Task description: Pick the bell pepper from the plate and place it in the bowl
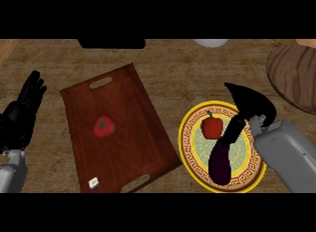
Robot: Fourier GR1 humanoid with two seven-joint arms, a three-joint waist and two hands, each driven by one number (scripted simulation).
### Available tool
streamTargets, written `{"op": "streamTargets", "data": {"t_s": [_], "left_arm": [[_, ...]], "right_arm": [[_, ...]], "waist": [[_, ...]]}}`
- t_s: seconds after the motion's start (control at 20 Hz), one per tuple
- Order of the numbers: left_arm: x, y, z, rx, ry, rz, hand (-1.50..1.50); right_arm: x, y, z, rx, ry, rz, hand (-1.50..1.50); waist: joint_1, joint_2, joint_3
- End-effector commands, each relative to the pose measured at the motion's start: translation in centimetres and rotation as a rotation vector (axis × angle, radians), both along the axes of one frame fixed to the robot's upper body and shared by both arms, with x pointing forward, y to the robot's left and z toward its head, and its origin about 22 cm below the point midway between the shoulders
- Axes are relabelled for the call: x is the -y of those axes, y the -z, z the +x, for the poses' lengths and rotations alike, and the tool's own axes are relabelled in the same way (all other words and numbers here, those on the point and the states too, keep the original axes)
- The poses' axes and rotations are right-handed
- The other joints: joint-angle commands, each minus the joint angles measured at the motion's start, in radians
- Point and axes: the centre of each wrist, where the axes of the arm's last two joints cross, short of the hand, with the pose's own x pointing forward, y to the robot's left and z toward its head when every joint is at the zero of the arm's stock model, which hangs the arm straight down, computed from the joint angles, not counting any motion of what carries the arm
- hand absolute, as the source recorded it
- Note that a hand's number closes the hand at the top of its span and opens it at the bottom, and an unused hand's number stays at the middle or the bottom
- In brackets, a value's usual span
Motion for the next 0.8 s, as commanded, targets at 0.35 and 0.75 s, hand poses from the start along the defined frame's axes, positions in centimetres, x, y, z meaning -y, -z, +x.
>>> {"op": "streamTargets", "data": {"t_s": [0.35,0.75], "left_arm": [[-0.9,0.0,-1.2,-0.001,0.0,0.011,0.0],[0.2,1.0,-0.6,-0.027,0.017,-0.007,0.0]], "right_arm": [[-2.9,4.7,-1.3,-0.019,0.032,-0.073,-1.5],[-3.8,6.0,-0.8,-0.066,0.034,-0.059,-1.5]], "waist": [[-0.003,-0.001,0.0],[-0.004,0.0,0.0]]}}
